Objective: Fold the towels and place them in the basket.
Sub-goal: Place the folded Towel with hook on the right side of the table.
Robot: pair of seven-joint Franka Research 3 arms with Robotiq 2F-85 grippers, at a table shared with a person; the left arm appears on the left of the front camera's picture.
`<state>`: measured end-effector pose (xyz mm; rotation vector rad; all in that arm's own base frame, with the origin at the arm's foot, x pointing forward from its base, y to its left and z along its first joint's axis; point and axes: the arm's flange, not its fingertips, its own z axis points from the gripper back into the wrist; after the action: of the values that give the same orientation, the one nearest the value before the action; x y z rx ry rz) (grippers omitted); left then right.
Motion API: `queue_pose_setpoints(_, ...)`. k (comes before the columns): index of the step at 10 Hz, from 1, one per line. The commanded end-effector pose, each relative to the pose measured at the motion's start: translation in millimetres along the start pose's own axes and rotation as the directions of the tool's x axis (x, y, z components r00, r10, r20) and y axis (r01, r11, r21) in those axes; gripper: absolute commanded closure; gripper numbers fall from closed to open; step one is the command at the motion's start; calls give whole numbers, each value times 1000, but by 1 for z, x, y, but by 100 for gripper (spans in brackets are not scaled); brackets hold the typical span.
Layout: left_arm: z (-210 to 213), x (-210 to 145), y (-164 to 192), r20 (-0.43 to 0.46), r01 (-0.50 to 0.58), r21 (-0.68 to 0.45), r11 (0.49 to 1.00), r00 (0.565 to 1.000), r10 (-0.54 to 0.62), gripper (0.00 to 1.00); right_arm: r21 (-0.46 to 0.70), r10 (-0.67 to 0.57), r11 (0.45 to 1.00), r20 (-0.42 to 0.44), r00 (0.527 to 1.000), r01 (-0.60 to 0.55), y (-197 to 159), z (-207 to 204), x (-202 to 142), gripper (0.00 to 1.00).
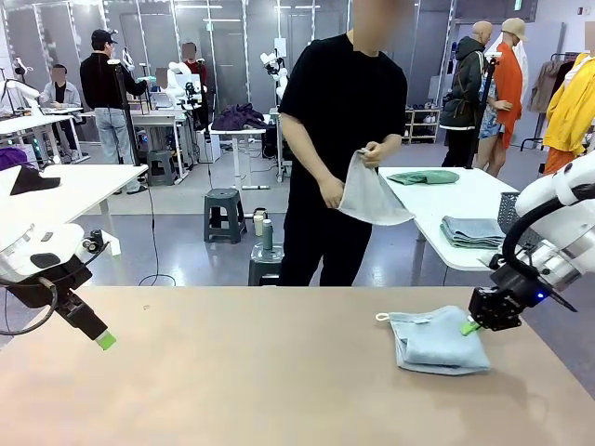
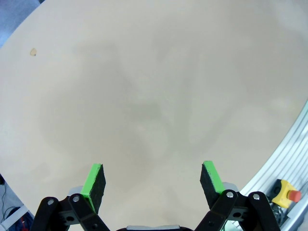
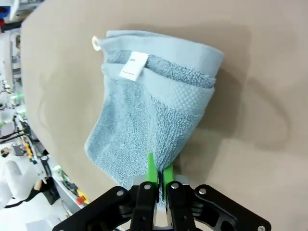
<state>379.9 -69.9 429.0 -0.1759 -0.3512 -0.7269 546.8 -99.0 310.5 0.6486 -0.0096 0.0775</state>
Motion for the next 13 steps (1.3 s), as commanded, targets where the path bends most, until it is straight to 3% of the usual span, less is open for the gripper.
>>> queue_pose_setpoints(1, 0, 3, 0, -6, -6, 14, 1000, 1000, 6, 0, -108, -31, 994, -5, 999, 31, 6, 5, 4, 95)
queue_pose_setpoints(3, 0, 3, 0, -6, -6, 14, 1000, 1000, 6, 0, -183, -64, 981, -4, 998, 62, 13, 7, 6, 95)
queue_pose_setpoints(4, 0, 3, 0, -6, -6, 14, 1000, 1000, 6, 0, -196, -61, 979, -7, 998, 58, 16, 6, 6, 85)
queue_pose_setpoints(5, 0, 3, 0, -6, -6, 14, 1000, 1000, 6, 0, -206, -58, 977, -12, 998, 55, 17, 5, 5, 60)
queue_pose_setpoints(6, 0, 3, 0, -6, -6, 14, 1000, 1000, 6, 0, -223, -69, 973, -10, 998, 65, 20, 7, 4, 50)
queue_pose_setpoints(7, 0, 3, 0, -6, -6, 14, 1000, 1000, 6, 0, -230, -65, 971, -3, 998, 62, 22, 9, 2, 25)
queue_pose_setpoints(9, 0, 3, 0, -6, -6, 14, 1000, 1000, 6, 0, -254, -80, 964, 11, 997, 80, 26, 15, -3, 0)
queue_pose_setpoints(11, 0, 3, 0, -6, -6, 14, 1000, 1000, 6, 0, -302, -94, 948, 34, 995, 100, 39, 30, -3, 0)
queue_pose_setpoints(12, 0, 3, 0, -6, -6, 14, 1000, 1000, 6, 0, -294, -50, 954, 28, 998, 56, 50, 33, -4, 6)
queue_pose_setpoints(13, 0, 3, 0, -6, -6, 14, 1000, 1000, 6, 0, -321, -51, 945, 16, 999, 53, 57, 28, 2, 3)
